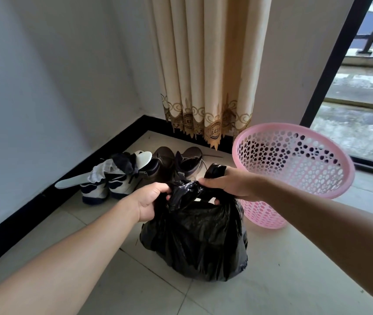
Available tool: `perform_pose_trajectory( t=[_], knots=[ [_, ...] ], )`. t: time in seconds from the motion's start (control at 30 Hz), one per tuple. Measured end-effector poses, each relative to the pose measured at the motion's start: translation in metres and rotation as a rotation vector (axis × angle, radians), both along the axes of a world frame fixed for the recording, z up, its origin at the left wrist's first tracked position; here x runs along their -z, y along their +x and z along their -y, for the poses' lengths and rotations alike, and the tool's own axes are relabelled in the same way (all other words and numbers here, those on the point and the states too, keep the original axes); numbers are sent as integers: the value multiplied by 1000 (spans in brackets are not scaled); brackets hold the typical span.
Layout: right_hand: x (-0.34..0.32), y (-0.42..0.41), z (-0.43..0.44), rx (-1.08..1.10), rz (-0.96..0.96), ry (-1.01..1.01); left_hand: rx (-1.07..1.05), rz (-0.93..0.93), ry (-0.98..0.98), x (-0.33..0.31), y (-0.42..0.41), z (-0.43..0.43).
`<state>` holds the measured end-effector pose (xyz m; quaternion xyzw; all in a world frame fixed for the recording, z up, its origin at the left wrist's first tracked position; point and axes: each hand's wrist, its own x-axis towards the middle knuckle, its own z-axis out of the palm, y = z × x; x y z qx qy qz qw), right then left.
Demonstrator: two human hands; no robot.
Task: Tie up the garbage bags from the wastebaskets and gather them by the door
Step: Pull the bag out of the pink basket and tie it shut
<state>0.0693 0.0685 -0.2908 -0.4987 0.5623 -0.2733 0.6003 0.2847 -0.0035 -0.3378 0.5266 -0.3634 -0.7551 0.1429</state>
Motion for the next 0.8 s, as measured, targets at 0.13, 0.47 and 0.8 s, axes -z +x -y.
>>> perform_pose_trajectory(
  t=[0.13, 0.47, 0.8],
  knots=[
    [1, 0, -5, -107, 174, 202, 41, 46, 20, -4, 0, -3],
    [33, 10, -1, 263, -740, -714, 224, -27, -17, -21, -1, -15],
    [43, 13, 1, 599, -541, -555, 241, 43, 80, -7, 0, -14]
  ],
)
